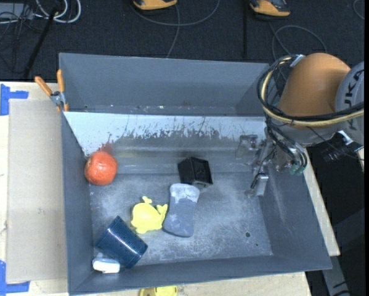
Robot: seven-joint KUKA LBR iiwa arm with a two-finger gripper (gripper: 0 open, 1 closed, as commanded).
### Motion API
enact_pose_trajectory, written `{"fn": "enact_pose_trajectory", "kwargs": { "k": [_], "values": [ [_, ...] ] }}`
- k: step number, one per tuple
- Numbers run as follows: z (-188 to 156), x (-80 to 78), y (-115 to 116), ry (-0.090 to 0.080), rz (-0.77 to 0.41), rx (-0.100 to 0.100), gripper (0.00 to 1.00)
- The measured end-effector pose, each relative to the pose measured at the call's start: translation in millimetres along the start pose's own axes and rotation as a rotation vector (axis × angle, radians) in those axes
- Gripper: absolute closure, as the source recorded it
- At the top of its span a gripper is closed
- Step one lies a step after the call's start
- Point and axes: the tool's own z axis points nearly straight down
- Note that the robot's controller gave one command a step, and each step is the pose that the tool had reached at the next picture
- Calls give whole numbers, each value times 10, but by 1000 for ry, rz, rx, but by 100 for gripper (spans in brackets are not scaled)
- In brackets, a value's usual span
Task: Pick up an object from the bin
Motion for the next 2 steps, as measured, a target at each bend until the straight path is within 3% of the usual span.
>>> {"fn": "enact_pose_trajectory", "kwargs": {
  "k": [1, 2],
  "values": [
    [-48, -10, 3, -6, -1, 1, 0],
    [383, 1, 334, -15, -36, 3, 0]
  ]
}}
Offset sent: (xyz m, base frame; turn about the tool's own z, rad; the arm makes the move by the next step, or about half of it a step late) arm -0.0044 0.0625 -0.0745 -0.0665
